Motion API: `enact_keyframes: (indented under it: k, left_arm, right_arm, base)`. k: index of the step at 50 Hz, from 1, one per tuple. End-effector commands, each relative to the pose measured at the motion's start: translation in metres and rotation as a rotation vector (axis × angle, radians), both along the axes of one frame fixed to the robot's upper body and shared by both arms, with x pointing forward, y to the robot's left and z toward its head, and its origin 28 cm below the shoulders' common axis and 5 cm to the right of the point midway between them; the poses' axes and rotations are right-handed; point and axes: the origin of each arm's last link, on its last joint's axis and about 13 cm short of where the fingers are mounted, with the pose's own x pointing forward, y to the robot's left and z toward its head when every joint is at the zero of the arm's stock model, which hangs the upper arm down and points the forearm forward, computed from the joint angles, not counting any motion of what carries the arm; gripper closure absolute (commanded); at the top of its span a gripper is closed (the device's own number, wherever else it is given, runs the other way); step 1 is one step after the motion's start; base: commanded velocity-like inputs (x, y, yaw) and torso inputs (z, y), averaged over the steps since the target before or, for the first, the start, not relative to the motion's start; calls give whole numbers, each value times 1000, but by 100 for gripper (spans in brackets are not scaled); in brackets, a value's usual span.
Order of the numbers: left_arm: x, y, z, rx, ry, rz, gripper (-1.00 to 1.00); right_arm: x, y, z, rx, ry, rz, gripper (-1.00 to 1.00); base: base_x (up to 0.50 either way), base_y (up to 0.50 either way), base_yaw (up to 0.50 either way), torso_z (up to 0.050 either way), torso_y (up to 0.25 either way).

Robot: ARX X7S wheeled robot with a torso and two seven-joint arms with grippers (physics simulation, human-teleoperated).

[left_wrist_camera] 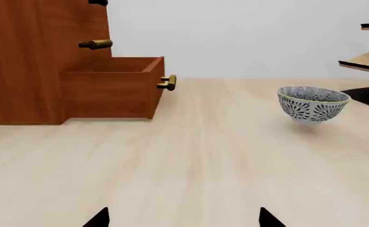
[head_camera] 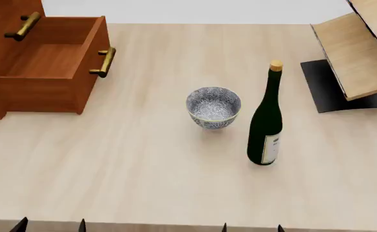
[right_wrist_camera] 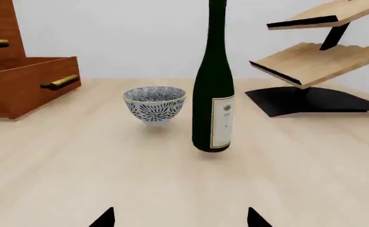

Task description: Put the wine bottle in the bottom drawer of the cabinet.

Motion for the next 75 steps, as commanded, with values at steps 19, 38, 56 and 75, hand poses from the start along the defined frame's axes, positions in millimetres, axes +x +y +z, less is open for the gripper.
enact_keyframes:
  k: [19,38,56,75]
  left_arm:
    - [-5,2,1,-33,-65,-28,-100]
    - [-4,2,1,-20,-68,-5,-100]
    - [-14,-6,19,38,-11,-20,-100]
    - [-16,-1,140,46,-86,-20,-100]
  right_arm:
    - [-3,1,8,-8,1,-23,-100]
    - [0,-2,8,-18,19,-22,-100]
    - [6,-7,35,-26,30,-30,-100]
    - [9,-12,106,-76,-12,-15,-100]
  base:
    - [0,0,0,13,0]
    - [0,0,0,50,0]
    - [0,0,0,50,0]
    - [0,0,0,2,0]
